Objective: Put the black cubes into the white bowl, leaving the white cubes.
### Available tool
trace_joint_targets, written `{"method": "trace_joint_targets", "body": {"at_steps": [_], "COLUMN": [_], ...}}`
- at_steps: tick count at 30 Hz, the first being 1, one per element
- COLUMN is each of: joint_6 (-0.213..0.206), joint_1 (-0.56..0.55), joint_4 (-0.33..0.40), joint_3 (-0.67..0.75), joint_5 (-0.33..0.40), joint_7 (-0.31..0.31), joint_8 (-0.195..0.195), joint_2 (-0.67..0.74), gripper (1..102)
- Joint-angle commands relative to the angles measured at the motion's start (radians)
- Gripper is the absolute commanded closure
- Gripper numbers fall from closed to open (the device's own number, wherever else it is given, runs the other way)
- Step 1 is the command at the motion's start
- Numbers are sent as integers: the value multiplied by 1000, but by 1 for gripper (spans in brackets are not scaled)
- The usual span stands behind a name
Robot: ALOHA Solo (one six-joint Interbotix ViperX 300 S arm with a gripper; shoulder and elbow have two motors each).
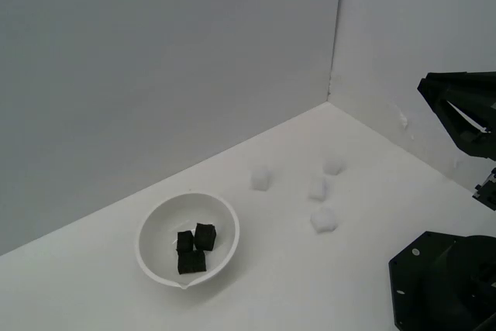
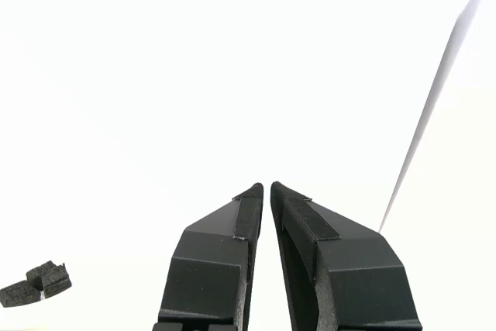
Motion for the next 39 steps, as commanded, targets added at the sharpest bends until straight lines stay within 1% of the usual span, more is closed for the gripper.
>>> {"method": "trace_joint_targets", "body": {"at_steps": [1, 39], "joint_6": [-9, -9], "joint_1": [11, 9], "joint_4": [-3, -3], "joint_3": [15, 15], "joint_5": [-8, -8], "joint_7": [11, 11], "joint_8": [11, 9], "joint_2": [15, 15], "gripper": [100, 100]}}
